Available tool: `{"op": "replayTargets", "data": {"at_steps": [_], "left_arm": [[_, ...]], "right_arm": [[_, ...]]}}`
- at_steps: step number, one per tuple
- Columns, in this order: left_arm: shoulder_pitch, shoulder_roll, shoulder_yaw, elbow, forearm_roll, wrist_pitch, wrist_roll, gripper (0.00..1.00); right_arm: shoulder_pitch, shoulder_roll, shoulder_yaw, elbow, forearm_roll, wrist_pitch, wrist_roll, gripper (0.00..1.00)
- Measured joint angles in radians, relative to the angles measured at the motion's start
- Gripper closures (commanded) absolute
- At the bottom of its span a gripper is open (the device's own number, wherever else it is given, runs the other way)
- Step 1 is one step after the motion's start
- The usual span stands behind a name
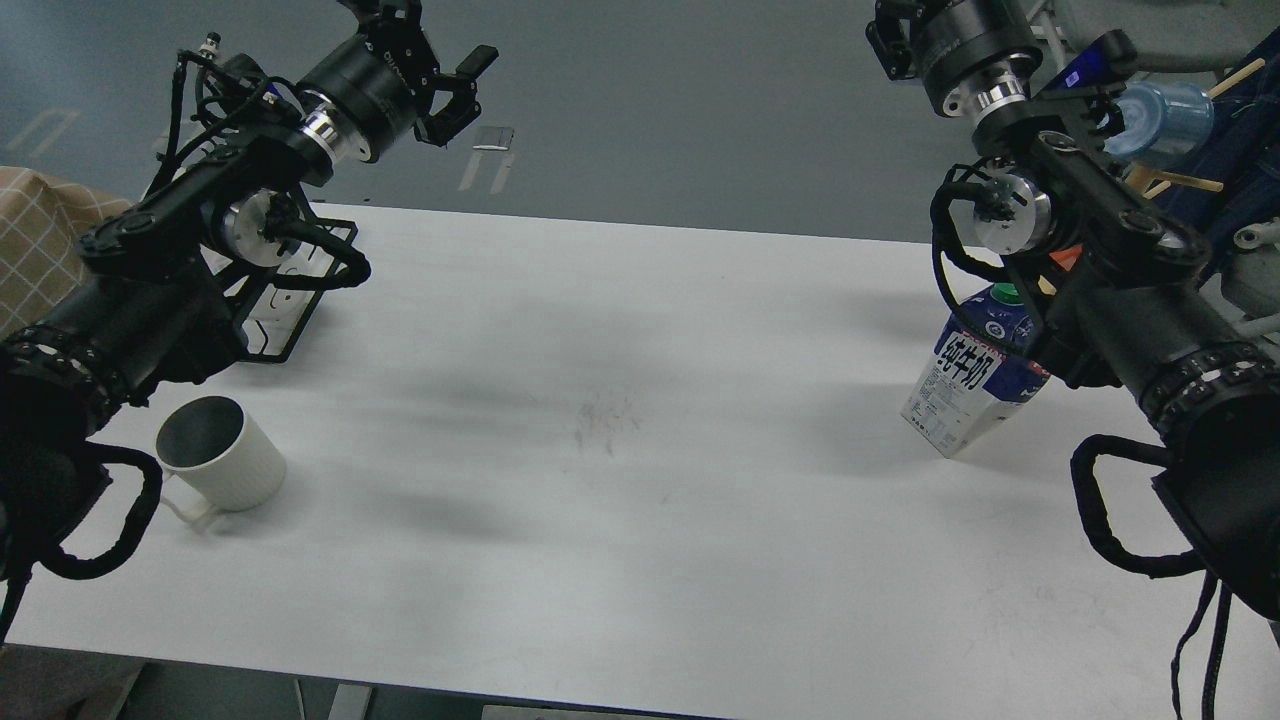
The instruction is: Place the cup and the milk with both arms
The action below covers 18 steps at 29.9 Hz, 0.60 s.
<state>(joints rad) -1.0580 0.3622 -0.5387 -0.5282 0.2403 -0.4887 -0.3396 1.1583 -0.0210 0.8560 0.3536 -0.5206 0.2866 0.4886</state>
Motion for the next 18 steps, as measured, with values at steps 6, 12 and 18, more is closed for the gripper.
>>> {"op": "replayTargets", "data": {"at_steps": [6,12,18], "left_arm": [[0.002,0.009,0.014,0.0,0.003,0.0,0.002,0.01],[0.003,0.016,0.007,0.02,0.0,0.0,0.009,0.01],[0.002,0.004,-0.02,0.098,-0.004,0.0,-0.001,0.01]], "right_arm": [[-0.003,0.001,0.0,-0.001,0.003,0.004,0.0,0.0],[-0.003,-0.004,0.0,-0.002,0.004,0.004,0.0,0.0],[-0.003,-0.005,-0.003,-0.002,0.004,0.004,0.0,0.0]]}}
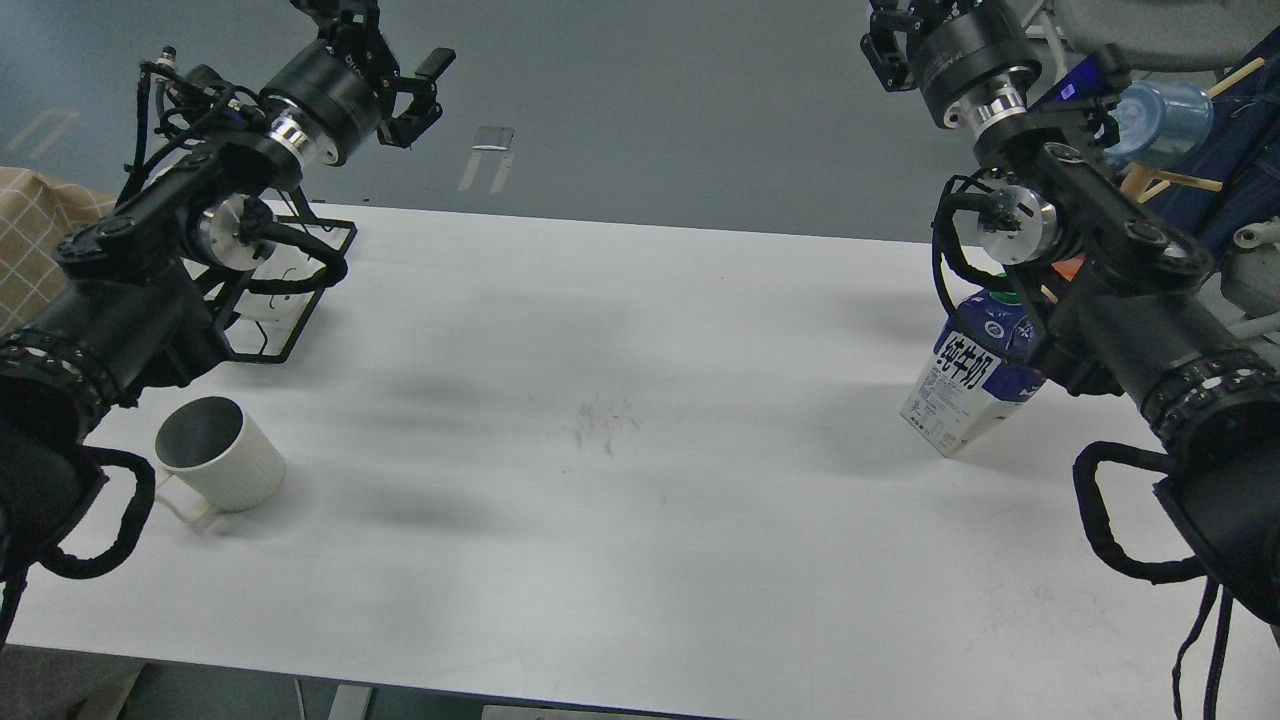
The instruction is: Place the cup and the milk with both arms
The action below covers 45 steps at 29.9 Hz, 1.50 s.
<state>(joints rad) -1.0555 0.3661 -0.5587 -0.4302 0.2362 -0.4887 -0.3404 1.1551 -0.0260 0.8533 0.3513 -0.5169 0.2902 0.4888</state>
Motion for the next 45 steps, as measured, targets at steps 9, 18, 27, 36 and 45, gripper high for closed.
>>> {"op": "replayTargets", "data": {"at_steps": [9,18,27,36,45], "left_arm": [[0.0,-0.041,-0.006,0.019,0.001,0.0,-0.006,0.01],[-0.002,-0.043,-0.006,0.004,0.002,0.0,-0.006,0.01],[-0.002,-0.043,-0.006,-0.008,0.002,0.0,-0.003,0.01],[-0.002,-0.044,-0.004,-0.025,0.004,0.0,0.0,0.01],[0.004,-0.038,0.0,-0.057,0.003,0.0,0.003,0.01]], "right_arm": [[-0.014,-0.002,-0.008,-0.002,-0.001,0.005,0.0,0.0],[-0.018,0.007,-0.007,0.003,0.0,0.012,0.0,0.0],[-0.02,0.009,-0.008,0.003,-0.002,0.01,0.0,0.0],[-0.01,0.02,-0.008,0.002,-0.002,0.009,0.0,0.0],[-0.01,0.023,-0.008,0.001,-0.002,0.007,0.0,0.0]]}}
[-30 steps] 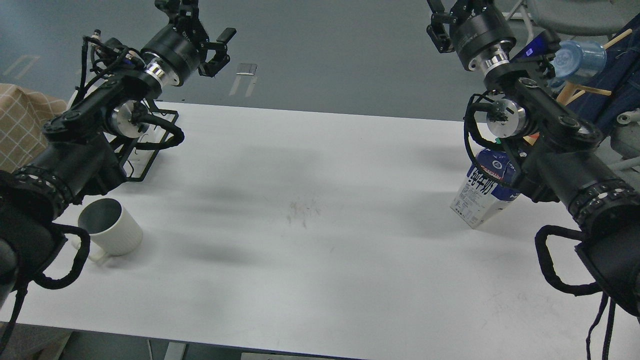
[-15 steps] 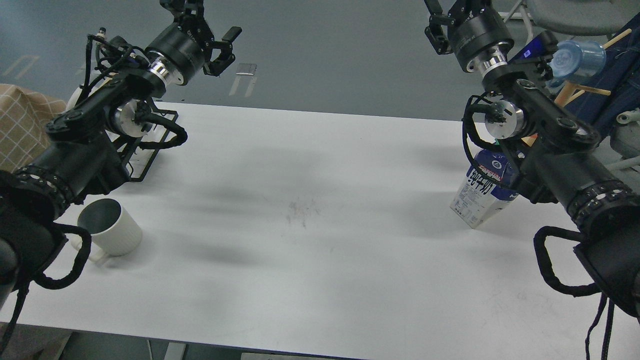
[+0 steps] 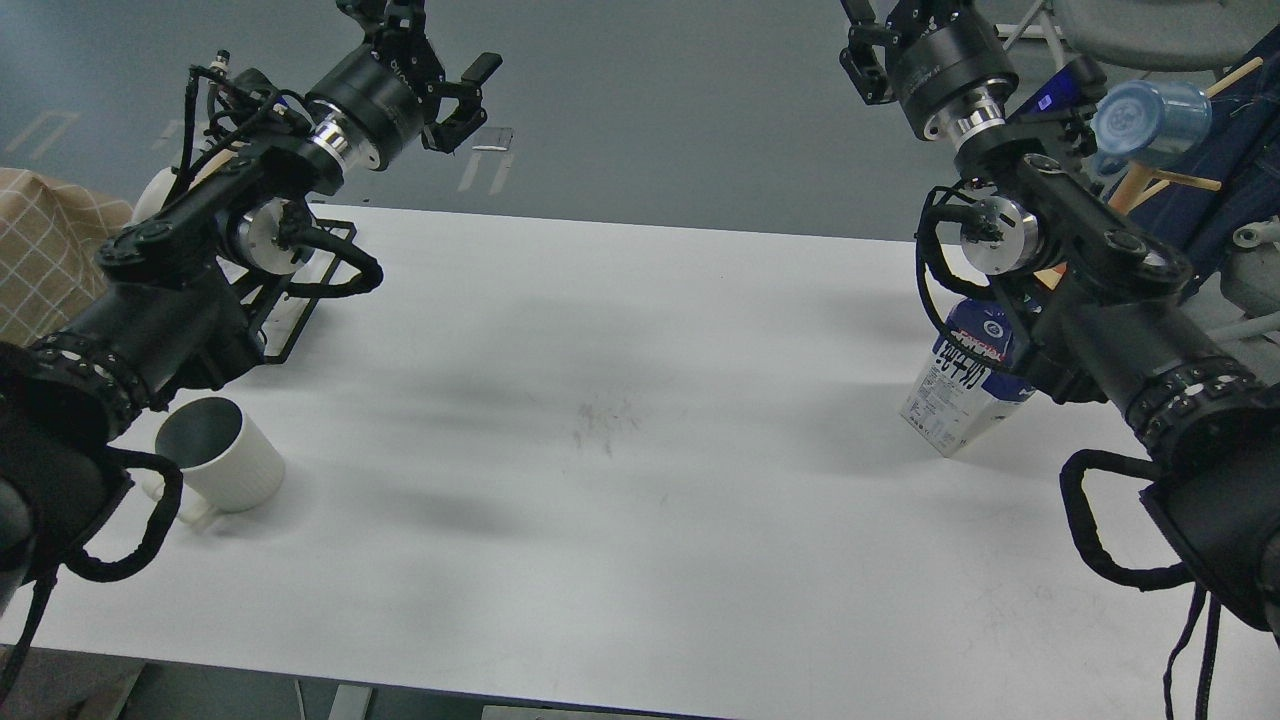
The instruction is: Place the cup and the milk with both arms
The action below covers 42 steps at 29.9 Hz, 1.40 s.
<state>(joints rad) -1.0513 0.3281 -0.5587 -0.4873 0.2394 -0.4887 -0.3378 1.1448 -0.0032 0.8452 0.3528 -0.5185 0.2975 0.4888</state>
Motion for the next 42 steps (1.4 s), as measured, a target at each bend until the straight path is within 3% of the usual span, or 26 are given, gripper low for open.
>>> {"op": "replayTargets", "data": {"at_steps": [20,25,36,42], "left_arm": [[0.0,0.007,0.002,-0.003,0.002,0.0,0.005,0.01],[0.0,0.048,0.013,-0.056,0.017,0.0,0.008,0.01],[0.003,0.387,0.089,-0.396,0.14,0.0,0.012,0.01],[0.015,0.625,0.116,-0.629,0.396,0.0,0.017,0.01]], "right_arm": [[0.006,0.001,0.0,-0.023,0.0,0.003,0.0,0.0],[0.005,0.002,0.0,-0.023,0.0,0.003,0.0,0.0],[0.002,0.002,-0.022,-0.013,0.0,0.005,0.0,0.0],[0.002,-0.009,-0.035,0.005,-0.001,0.005,0.0,0.0]]}}
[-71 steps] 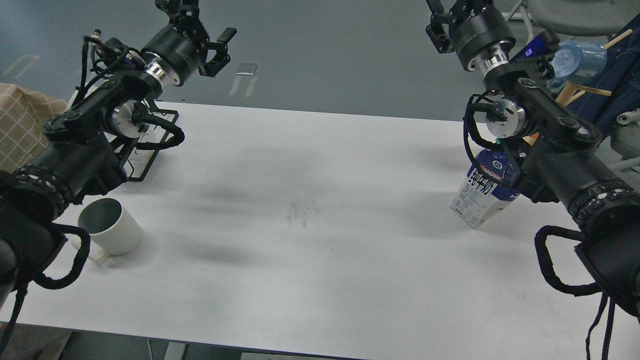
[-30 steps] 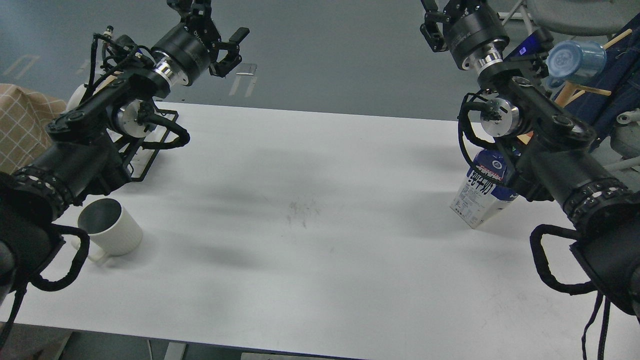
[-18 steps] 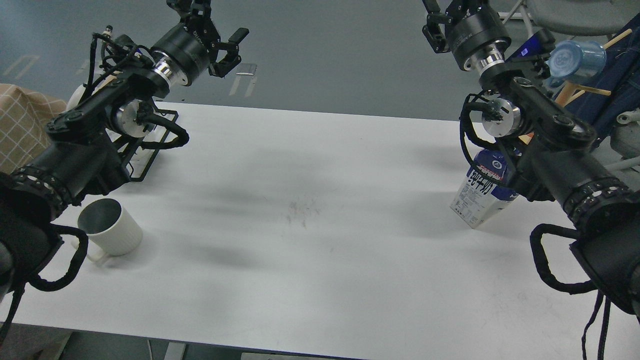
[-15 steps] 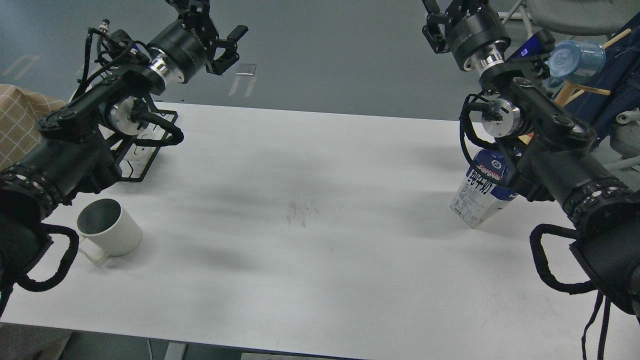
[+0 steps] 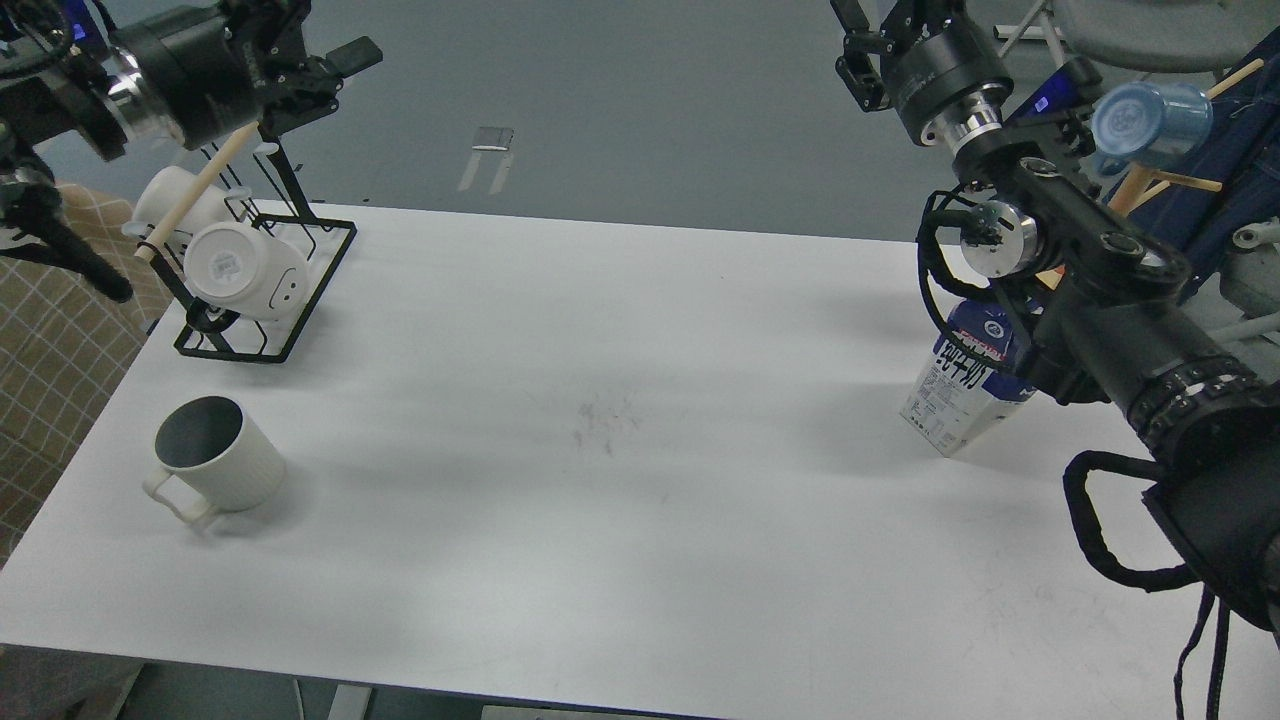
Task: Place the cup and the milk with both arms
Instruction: 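Lower the left gripper toward the white mug's rim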
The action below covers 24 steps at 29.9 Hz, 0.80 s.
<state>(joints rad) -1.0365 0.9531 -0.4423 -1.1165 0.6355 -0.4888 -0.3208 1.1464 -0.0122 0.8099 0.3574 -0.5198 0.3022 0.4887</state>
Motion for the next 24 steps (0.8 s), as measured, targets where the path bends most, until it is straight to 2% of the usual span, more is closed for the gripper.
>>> {"op": "replayTargets", "data": {"at_steps": [5,10,17,24], "left_arm": [[0.03,0.206,0.002,-0.181,0.363,0.0,-0.012,0.01],[0.098,0.316,0.016,-0.243,0.593,0.0,-0.048,0.01],[0.218,0.37,0.094,-0.186,0.836,0.0,-0.151,0.01],[0.241,0.342,0.183,-0.056,0.869,0.0,-0.168,0.01]], "right_arm": [[-0.014,-0.04,-0.02,0.07,0.0,0.0,0.0,0.0],[-0.028,-0.049,-0.037,0.088,0.0,0.0,0.0,0.0],[-0.041,-0.051,-0.038,0.107,0.0,0.0,0.0,0.0],[-0.045,-0.054,-0.038,0.111,0.0,0.0,0.0,0.0]]}}
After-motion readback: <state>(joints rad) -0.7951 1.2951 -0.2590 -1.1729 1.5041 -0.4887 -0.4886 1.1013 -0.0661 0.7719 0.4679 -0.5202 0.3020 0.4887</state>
